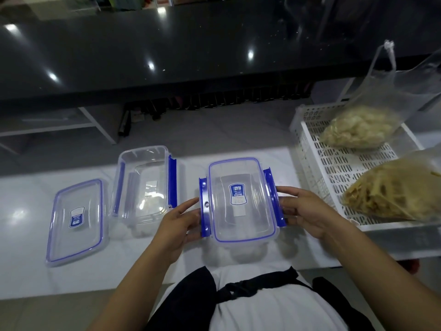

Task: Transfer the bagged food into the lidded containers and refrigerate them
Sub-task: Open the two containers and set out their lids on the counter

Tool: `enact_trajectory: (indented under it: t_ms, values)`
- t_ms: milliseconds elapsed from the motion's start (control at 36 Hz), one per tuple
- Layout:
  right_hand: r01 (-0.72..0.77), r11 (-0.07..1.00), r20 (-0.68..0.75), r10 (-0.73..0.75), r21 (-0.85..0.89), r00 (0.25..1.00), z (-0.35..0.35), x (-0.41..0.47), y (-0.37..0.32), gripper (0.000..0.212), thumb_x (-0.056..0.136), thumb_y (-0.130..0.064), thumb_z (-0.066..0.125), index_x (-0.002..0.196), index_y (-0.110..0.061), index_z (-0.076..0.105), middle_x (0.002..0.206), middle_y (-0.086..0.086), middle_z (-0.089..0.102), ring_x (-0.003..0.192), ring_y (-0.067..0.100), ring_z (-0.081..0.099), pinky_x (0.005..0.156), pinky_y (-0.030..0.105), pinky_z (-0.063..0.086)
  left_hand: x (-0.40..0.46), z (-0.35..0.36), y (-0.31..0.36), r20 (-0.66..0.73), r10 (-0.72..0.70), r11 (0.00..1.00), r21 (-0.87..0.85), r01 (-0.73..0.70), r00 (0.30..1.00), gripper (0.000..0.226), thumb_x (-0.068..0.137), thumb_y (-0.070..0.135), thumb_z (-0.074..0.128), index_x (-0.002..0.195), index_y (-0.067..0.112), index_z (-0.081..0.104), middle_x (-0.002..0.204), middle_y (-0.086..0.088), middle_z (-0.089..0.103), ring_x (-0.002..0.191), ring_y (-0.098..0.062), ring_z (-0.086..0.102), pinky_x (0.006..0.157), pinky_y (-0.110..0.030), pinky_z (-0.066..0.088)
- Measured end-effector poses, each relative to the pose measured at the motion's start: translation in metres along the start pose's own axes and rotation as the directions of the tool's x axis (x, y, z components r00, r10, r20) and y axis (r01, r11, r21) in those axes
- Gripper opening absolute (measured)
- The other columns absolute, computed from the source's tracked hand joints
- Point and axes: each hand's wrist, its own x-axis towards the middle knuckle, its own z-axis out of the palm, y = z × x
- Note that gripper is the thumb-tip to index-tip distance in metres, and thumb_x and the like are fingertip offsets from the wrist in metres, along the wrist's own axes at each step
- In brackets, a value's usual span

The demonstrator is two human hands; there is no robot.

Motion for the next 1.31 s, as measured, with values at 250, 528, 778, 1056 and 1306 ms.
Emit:
enact_trajectory:
  t_ms: [250, 528, 778, 1056, 1306]
  values:
    - [0.283, 0.926, -0.146, -0.325, -0.252, 0.934, 0.015, -0.019, -0.02, 0.031, 0.094, -0.042, 0.064, 0.124, -0.036, 0.066, 0.121, -0.013, 0.064, 0.114, 0.009, 0.059, 0.098, 0.037, 0.047, -0.015, 0.01, 0.018, -0.014, 0.176, 0.941, 0.297, -0.164, 0.984, 0.018, 0.094, 0.054, 0.06, 0.111, 0.058, 0.059, 0.115, 0.031, 0.058, 0.106, 0.003, 0.058, 0.081, -0.02, 0.053]
    - [0.097, 0.991, -0.037, -0.101, -0.09, 0.994, 0.031, -0.023, -0.042, 0.039, 0.091, -0.065, 0.051, 0.117, -0.039, 0.065, 0.119, 0.001, 0.069, 0.109, 0.021, 0.067, 0.086, 0.041, 0.055, -0.021, 0.041, 0.045, 0.076, 0.039, 0.979, 0.196, -0.053, 0.996, 0.037, 0.082, 0.07, 0.058, 0.114, 0.051, 0.056, 0.121, 0.018, 0.058, 0.123, -0.017, 0.056, 0.095, -0.045, 0.055]
    - [0.178, 0.978, -0.083, -0.188, -0.112, 0.979, 0.042, -0.037, -0.051, 0.042, 0.096, -0.057, 0.049, 0.13, -0.034, 0.061, 0.122, 0.0, 0.067, 0.113, 0.019, 0.062, 0.096, 0.043, 0.048, -0.032, 0.044, 0.053, 0.068, 0.074, 0.975, 0.203, -0.087, 0.995, 0.06, 0.08, 0.07, 0.059, 0.133, 0.043, 0.054, 0.13, 0.015, 0.06, 0.124, -0.017, 0.057, 0.094, -0.043, 0.057]
    - [0.384, 0.881, 0.067, -0.381, -0.276, 0.922, 0.087, -0.048, -0.06, 0.032, 0.095, -0.045, 0.059, 0.127, -0.043, 0.063, 0.129, -0.013, 0.063, 0.118, 0.007, 0.059, 0.103, 0.038, 0.048, -0.061, 0.007, 0.069, -0.019, 0.248, 0.948, 0.212, -0.238, 0.969, 0.043, 0.091, 0.055, 0.06, 0.133, 0.046, 0.055, 0.133, 0.015, 0.06, 0.122, -0.011, 0.059, 0.099, -0.044, 0.054]
    - [0.468, 0.737, 0.349, -0.327, -0.488, 0.878, 0.191, -0.056, -0.036, 0.049, 0.09, -0.049, 0.065, 0.136, -0.056, 0.048, 0.151, -0.023, 0.037, 0.141, 0.003, 0.033, 0.117, 0.04, 0.031, -0.1, -0.082, 0.07, -0.226, 0.331, 0.929, 0.248, -0.275, 0.916, 0.05, 0.076, 0.069, 0.071, 0.123, 0.056, 0.06, 0.132, 0.026, 0.06, 0.122, 0.005, 0.056, 0.109, -0.041, 0.045]
